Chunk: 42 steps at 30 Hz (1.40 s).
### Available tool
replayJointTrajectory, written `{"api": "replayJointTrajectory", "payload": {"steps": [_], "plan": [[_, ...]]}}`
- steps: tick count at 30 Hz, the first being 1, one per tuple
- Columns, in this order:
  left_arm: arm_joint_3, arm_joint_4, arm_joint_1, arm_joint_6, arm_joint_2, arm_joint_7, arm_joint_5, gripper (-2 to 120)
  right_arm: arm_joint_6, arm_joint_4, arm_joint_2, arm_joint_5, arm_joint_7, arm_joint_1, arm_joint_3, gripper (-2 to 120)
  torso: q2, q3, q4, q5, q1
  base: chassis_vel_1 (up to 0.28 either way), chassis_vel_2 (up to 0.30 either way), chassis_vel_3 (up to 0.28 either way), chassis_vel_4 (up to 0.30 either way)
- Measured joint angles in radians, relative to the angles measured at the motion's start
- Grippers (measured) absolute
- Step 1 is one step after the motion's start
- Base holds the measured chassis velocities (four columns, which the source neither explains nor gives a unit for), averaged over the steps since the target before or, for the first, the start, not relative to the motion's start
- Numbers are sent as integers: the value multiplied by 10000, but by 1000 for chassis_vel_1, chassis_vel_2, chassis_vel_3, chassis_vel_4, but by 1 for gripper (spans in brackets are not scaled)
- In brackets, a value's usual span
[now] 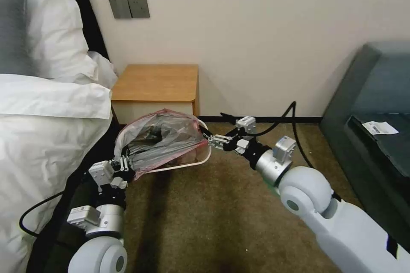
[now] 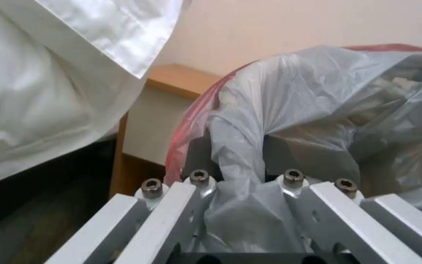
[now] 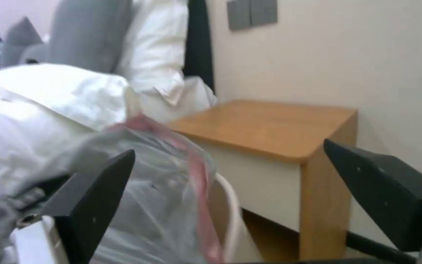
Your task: Pick up the garbage bag from the table and place it over the trash can.
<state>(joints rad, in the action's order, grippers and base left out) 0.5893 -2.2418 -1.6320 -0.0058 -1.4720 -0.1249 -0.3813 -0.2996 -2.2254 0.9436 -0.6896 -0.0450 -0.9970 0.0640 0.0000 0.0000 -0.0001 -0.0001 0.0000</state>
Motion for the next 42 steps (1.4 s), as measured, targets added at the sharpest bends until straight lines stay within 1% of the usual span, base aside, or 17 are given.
{"api": "replayJointTrajectory", "payload": {"steps": [7,11,15,16,19,20,22,23,24,27,28,31,32,35,36,38,42], "plan": [[-69,-36,-3,0,-52,9,59,11,-35,52,46,-5,-72,92,-347,100,0,0,0,0,0,0,0,0,0],[-89,-105,-61,0,-47,44,89,11,-4,632,128,70,-77,422,-828,99,0,0,1,0,0,0,0,0,0],[-112,-185,-130,-5,-86,88,143,11,38,1244,353,-25,-241,840,-1108,86,0,0,2,2,-1,0,0,0,0],[-112,-185,-130,-5,-86,88,143,11,38,1244,353,-25,-241,840,-1108,86,0,0,2,2,-1,0,0,0,0],[-106,-185,-157,-24,-86,98,156,11,37,1275,369,-125,-316,959,-1141,69,0,1,2,0,-1,0,0,0,0],[-106,-185,-157,-24,-86,98,156,11,37,1275,369,-125,-316,959,-1141,69,0,1,2,0,-1,0,0,0,0],[-121,-180,-152,-29,-123,102,166,11,34,1246,350,-148,-349,937,-1142,58,0,0,1,0,-1,0,0,0,0],[-130,-168,-147,-30,-134,103,175,11,33,1236,344,-149,-360,915,-1143,54,0,0,1,0,0,0,0,0,0],[-130,-168,-147,-30,-134,103,175,11,33,1236,344,-149,-360,915,-1143,54,0,0,1,0,0,0,0,0,0],[-144,-151,-140,-31,-145,109,185,11,27,1165,336,-158,-391,867,-1142,41,0,1,0,0,-1,0,0,0,0],[-144,-151,-140,-31,-145,109,185,11,27,1165,336,-158,-391,867,-1142,41,0,1,0,0,-1,0,0,0,0],[-136,-140,-133,-32,-145,112,187,11,23,1156,338,-162,-419,847,-1142,25,0,0,0,0,0,0,0,0,0],[-136,-140,-133,-32,-145,112,187,11,23,1156,338,-162,-419,847,-1142,25,0,0,0,0,0,0,0,0,0],[-116,-123,-126,-32,-140,112,185,11,23,1156,350,-162,-443,841,-1174,11,0,0,0,1,-1,0,0,0,0],[-116,-123,-126,-32,-140,112,185,11,23,1156,350,-162,-443,841,-1174,11,0,0,0,1,-1,0,0,0,0],[-104,-107,-124,-33,-129,112,178,11,23,1152,353,-162,-447,842,-1185,2,0,0,0,0,0,0,0,0,0],[-90,-101,-125,-46,-104,116,160,11,21,1152,335,-186,-470,871,-1170,0,0,0,0,1,0,0,0,0,0]]}}
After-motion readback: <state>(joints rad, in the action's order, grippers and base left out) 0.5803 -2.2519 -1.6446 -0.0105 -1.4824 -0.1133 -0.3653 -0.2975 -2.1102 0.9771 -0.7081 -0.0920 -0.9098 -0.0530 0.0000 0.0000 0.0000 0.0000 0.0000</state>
